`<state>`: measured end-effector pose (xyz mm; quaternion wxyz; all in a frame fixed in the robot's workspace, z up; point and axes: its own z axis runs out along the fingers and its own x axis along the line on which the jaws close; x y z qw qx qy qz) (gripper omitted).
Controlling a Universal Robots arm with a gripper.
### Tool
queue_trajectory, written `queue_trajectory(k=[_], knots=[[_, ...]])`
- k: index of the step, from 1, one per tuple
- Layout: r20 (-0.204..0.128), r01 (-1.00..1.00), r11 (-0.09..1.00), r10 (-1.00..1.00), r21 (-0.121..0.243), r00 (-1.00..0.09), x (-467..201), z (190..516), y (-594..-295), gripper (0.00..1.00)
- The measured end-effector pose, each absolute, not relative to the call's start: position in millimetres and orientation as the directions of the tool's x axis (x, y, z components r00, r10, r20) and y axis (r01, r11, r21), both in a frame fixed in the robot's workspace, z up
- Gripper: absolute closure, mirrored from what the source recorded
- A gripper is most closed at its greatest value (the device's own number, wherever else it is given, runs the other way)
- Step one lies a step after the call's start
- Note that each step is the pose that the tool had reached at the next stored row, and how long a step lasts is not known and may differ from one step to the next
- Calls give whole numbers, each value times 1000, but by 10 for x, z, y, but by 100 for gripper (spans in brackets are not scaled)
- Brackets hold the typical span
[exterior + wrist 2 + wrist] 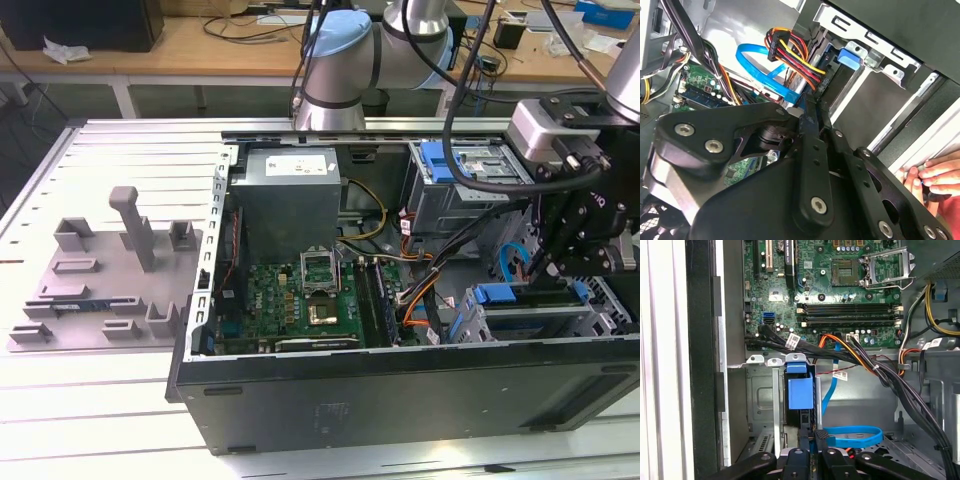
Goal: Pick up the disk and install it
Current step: 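Insert the second disk wire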
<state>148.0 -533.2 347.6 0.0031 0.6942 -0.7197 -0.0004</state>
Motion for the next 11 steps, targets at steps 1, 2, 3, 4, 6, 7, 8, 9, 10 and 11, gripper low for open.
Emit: queue_trajectory(k=[1,2,3,4,6,7,8,9,10,11], knots=[[4,-999,36,-999,5,-36,1480,3476,-5332,84],[4,-999,36,-999,5,-36,1480,3476,-5332,84],[4,-999,36,-999,5,-36,1480,3474,-5331,84],[4,-999,35,-999,5,-35,1480,3472,-5331,84],[4,-999,35,-999,5,-35,1480,3466,-5331,84],[4,-999,35,-999,5,-35,1480,3461,-5331,84],[4,-999,35,-999,5,-35,1480,3456,-5331,84],[4,-999,34,-999,5,-34,1480,3451,-5331,84],[4,-999,34,-999,5,-34,1480,3446,-5331,84],[4,-999,34,-999,5,-34,1480,3444,-5331,84]])
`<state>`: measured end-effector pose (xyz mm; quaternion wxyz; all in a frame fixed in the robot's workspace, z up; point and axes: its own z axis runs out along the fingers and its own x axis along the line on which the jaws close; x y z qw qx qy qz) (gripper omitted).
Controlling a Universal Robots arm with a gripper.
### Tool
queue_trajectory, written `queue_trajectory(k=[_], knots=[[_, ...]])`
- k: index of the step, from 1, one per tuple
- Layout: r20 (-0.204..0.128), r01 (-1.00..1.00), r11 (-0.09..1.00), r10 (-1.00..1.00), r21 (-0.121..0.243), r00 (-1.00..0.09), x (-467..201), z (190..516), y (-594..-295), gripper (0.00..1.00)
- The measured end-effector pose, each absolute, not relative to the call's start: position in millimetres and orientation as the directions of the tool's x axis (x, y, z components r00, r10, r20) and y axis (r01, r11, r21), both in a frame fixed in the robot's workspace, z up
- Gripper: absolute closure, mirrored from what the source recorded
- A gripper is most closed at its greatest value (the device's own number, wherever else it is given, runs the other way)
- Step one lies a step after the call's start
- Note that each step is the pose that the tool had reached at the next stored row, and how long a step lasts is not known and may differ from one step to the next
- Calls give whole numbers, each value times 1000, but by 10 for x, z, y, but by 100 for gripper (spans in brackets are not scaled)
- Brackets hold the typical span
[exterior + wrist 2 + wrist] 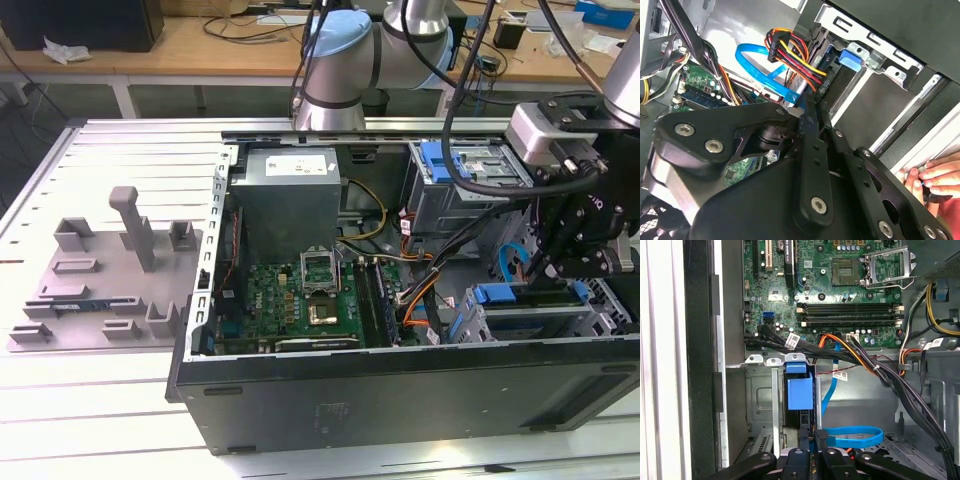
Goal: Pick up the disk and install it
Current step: 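Insert the second disk wire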
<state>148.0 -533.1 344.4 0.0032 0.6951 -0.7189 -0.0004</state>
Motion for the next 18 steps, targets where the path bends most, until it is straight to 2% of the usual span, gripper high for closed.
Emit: queue_trajectory(k=[18], knots=[[4,-1000,25,-1000,5,-25,1480,3398,-5331,84]])
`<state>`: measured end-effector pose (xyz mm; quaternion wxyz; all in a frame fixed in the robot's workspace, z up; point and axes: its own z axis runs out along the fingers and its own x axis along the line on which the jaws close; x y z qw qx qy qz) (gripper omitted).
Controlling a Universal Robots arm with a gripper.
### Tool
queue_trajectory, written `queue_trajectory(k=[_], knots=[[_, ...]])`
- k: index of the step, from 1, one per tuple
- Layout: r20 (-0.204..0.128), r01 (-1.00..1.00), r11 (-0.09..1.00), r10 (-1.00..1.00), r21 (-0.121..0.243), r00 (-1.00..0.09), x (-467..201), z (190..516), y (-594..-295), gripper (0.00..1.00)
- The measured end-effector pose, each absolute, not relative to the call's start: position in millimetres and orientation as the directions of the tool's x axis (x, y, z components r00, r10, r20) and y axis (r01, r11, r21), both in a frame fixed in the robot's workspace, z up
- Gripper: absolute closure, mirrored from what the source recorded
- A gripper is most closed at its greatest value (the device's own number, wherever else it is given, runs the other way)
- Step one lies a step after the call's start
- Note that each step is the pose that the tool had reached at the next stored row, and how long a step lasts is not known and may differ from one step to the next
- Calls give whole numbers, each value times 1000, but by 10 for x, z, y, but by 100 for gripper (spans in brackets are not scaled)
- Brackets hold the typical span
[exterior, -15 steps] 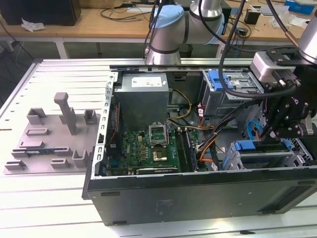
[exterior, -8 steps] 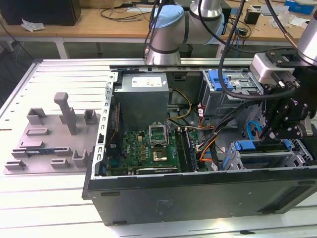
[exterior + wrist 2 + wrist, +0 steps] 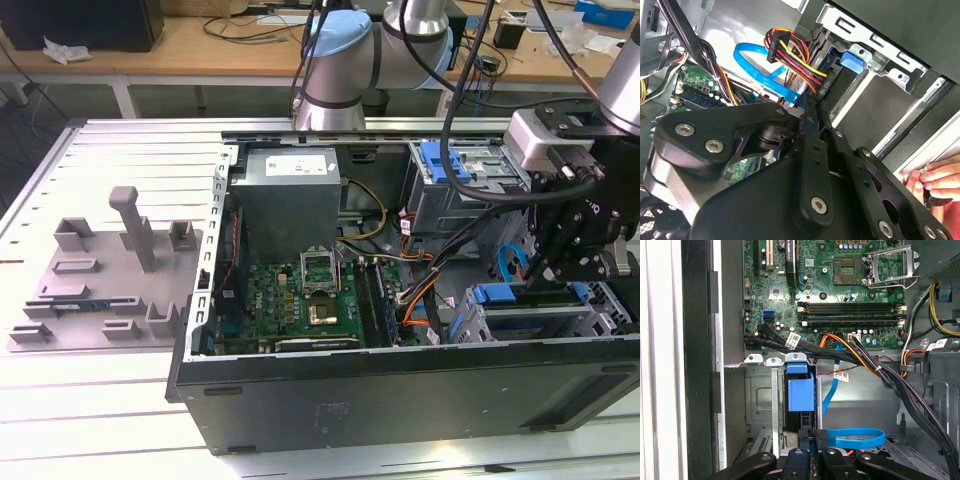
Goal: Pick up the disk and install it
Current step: 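Insert the second disk wire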
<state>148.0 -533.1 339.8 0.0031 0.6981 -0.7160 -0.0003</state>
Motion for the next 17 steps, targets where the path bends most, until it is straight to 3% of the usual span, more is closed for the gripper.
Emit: queue_trajectory(k=[5,6,7,17], knots=[[4,-1000,25,-1000,5,-25,1474,3410,-5330,83],[4,-1000,25,-1000,5,-25,1473,3425,-5331,76],[4,-1000,25,-1000,5,-25,1472,3444,-5331,76],[4,-1000,25,-1000,5,-25,1456,3915,-5330,76]])
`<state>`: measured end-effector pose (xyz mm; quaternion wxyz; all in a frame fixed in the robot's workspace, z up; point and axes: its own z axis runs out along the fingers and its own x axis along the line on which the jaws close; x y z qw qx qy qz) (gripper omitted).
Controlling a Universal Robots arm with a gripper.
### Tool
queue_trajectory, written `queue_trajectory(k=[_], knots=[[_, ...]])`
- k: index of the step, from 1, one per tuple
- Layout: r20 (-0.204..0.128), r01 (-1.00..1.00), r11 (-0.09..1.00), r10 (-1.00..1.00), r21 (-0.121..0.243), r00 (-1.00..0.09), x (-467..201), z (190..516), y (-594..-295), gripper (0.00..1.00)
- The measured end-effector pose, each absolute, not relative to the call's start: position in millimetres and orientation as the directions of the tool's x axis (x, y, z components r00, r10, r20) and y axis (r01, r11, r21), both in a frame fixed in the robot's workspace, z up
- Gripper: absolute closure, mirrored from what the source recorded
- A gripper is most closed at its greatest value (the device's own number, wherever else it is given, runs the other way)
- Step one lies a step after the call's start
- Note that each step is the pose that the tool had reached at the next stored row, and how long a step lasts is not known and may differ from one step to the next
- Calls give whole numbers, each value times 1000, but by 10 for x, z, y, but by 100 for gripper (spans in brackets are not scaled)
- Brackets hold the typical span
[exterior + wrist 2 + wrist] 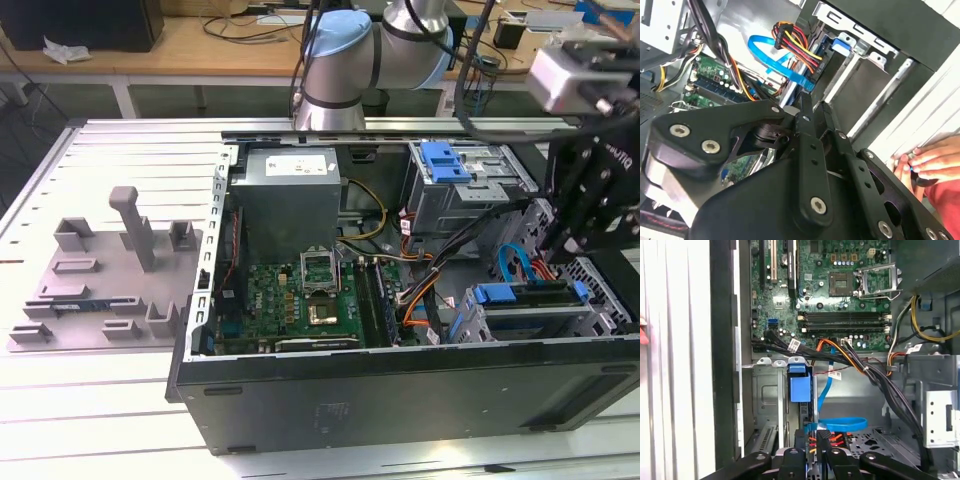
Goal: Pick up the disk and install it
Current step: 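Insert the second disk wire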
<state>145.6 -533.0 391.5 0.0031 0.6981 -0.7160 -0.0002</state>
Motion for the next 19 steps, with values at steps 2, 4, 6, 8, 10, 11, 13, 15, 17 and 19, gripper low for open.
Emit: queue_trajectory(k=[2,4,6,8,10,11,13,15,17,19], knots=[[4,-1000,25,-1000,4,-25,1453,3951,-5330,76],[4,-1000,25,-1000,4,-25,1454,3951,-5330,76],[4,-1000,25,-1000,4,-25,1453,3952,-5330,76],[5,-1000,25,-1000,4,-25,1453,3952,-5330,78],[5,-1000,25,-1000,4,-25,1453,3952,-5330,89],[5,-1000,25,-1000,4,-25,1454,3952,-5330,89],[5,-1000,25,-1000,4,-25,1453,3952,-5330,89],[5,-1000,25,-1000,4,-25,1454,3952,-5330,89],[5,-1000,25,-1000,4,-25,1453,3952,-5330,89],[5,-1000,25,-1000,4,-25,1453,3952,-5330,89]])
